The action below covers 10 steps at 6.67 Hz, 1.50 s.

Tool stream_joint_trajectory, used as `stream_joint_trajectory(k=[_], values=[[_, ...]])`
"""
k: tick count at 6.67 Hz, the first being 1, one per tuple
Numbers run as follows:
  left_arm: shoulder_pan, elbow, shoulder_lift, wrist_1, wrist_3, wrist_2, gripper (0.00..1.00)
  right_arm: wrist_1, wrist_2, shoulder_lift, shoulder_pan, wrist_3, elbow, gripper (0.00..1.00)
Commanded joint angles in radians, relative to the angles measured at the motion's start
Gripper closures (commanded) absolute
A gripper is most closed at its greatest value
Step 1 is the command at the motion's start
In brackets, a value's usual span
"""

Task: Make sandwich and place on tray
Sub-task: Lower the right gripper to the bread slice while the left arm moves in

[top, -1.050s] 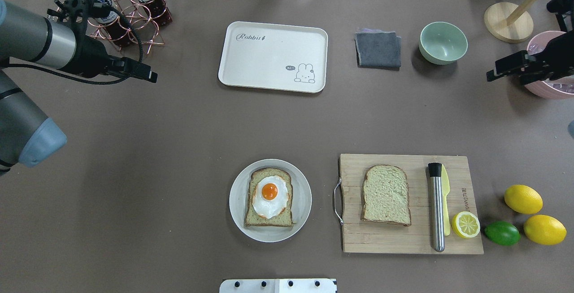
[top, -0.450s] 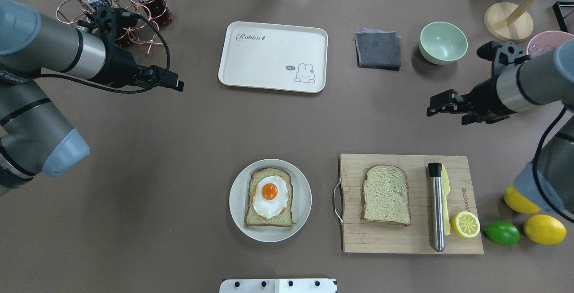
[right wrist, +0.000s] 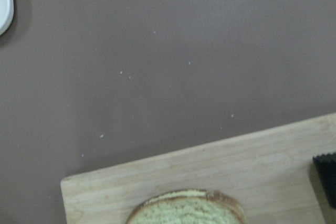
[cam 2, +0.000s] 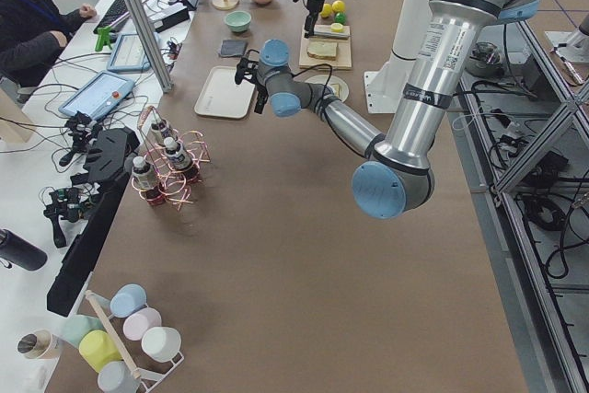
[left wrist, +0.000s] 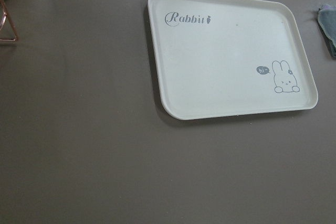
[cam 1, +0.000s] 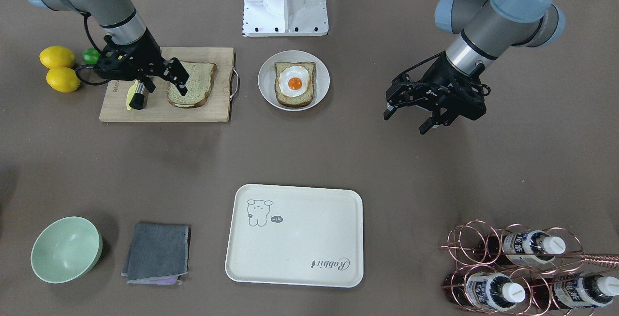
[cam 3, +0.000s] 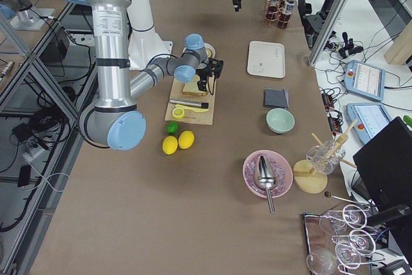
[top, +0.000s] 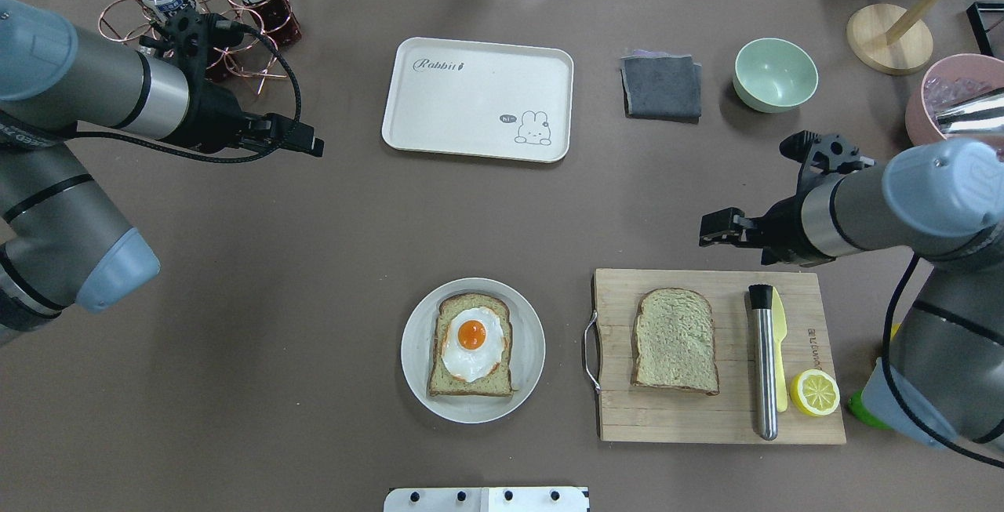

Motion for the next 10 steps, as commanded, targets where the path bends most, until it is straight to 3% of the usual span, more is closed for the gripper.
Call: stream_joint_trajectory(k=[1, 6, 8, 10], values=[[0.000, 0.001, 0.005, 0.000, 0.001, 0.003, 0.02, 0.000, -0.091, -0.071, -0.112, 0.059, 0.071, 0.02], [0.011, -0.001, 0.002, 0.000, 0.001, 0.041, 0.02, 0.060, -0.159, -0.123, -0.180, 0.099, 0.067, 0.14], [0.011, -0.001, 0.001, 0.000, 0.001, 0.041, 0.02, 0.177, -0.178, -0.175, -0.196, 0.100, 0.032, 0.17], [0.011, -0.001, -0.001, 0.000, 0.004, 0.041, 0.02, 0.204, -0.184, -0.183, -0.199, 0.100, 0.013, 0.21]])
